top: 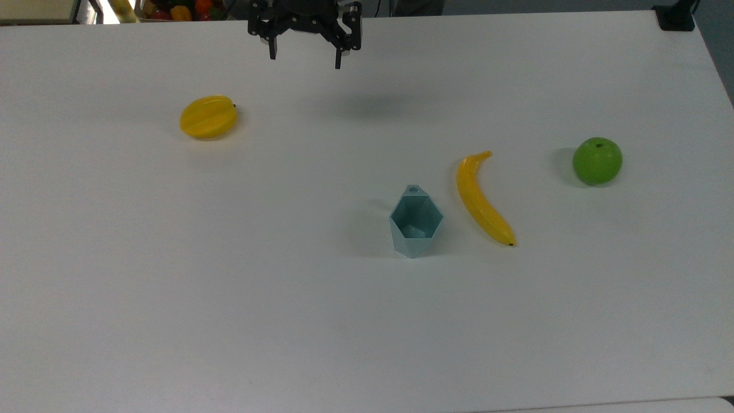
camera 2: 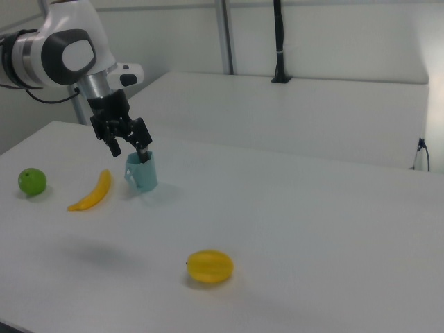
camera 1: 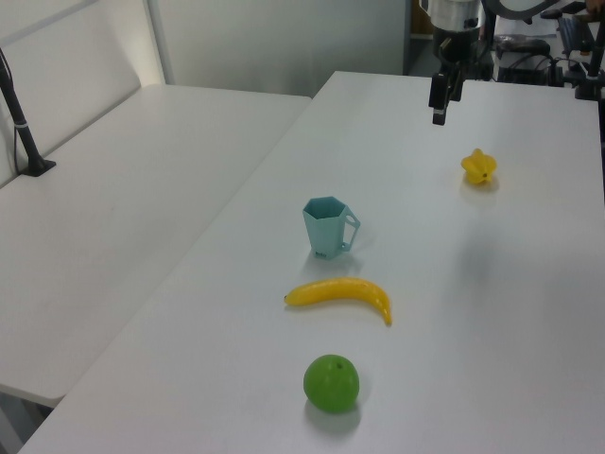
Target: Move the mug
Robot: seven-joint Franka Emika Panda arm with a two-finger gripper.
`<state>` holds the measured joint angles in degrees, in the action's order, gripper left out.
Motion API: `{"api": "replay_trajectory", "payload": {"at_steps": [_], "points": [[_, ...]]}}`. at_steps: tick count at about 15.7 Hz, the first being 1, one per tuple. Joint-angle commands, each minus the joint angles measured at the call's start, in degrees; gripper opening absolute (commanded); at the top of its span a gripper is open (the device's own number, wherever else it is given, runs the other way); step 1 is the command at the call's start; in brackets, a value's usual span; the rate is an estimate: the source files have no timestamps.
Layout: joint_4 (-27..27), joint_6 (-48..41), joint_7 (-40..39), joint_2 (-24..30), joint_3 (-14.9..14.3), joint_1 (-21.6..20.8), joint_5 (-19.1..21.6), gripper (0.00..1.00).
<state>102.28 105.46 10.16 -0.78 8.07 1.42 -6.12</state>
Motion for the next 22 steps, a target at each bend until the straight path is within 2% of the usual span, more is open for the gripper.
{"api": "replay_trajectory", "payload": {"at_steps": [1,10,14,17,22], "points": [[0.3,-0.69,-1.02,0.25,-0.78,-0.37,1.11,1.0],[-0.24,-0.08,-1.2,-0.19,-0.69,0.16,1.55,1.0],[-1.91,3.42,-2.16,-4.05,-0.08,-0.71,4.0,1.0],[-1.64,9.49,-1.29,-6.68,0.54,-5.53,4.36,1.0],[-1.56,19.59,3.45,-12.83,0.63,-9.06,3.22,1.0]]}}
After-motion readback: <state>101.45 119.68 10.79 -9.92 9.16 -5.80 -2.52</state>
